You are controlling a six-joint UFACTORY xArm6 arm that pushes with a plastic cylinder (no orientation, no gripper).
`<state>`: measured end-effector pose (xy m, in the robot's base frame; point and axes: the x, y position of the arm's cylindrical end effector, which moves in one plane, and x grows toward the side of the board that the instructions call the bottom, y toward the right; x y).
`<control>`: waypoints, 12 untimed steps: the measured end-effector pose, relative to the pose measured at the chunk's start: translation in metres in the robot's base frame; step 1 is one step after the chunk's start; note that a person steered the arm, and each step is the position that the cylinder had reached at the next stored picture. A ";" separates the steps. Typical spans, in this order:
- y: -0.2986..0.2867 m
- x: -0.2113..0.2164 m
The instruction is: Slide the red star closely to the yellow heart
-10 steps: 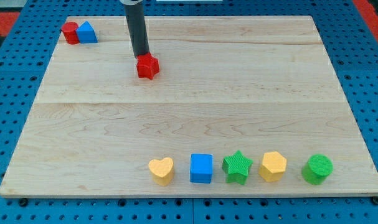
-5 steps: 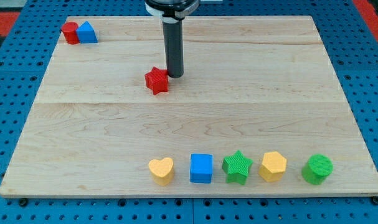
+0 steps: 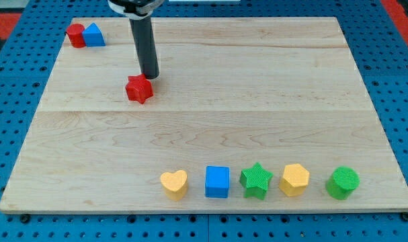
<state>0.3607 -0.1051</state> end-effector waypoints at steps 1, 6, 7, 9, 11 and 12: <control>0.000 0.014; -0.044 0.085; -0.044 0.103; -0.066 0.118; -0.090 0.146; -0.075 0.150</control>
<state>0.5105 -0.1802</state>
